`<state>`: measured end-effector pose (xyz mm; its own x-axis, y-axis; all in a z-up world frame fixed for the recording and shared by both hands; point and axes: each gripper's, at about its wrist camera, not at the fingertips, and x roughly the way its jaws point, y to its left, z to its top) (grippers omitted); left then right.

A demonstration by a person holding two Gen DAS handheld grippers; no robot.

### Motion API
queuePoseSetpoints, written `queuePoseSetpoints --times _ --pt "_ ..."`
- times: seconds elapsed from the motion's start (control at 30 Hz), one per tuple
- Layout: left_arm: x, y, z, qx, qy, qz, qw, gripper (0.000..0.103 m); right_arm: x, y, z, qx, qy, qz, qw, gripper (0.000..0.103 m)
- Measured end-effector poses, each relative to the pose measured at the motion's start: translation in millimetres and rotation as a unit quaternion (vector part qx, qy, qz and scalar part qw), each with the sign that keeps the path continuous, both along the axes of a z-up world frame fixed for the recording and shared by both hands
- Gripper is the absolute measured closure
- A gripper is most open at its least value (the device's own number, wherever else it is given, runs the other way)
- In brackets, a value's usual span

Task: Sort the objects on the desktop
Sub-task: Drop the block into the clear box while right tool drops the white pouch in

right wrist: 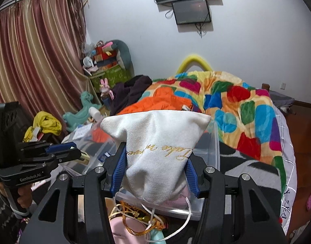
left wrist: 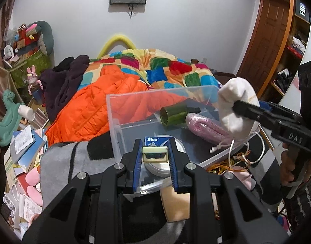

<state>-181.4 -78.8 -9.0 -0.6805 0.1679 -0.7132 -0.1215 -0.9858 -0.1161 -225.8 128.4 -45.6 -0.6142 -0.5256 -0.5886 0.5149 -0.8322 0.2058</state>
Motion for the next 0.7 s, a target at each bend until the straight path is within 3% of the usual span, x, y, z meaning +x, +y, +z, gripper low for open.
queuePoseSetpoints --times 0.7 --pt "-9 17 -25 -0.024 -0.026 -0.011 0.9993 0.079 -7 -41 -43 0.058 -0.042 0.030 0.997 0.054"
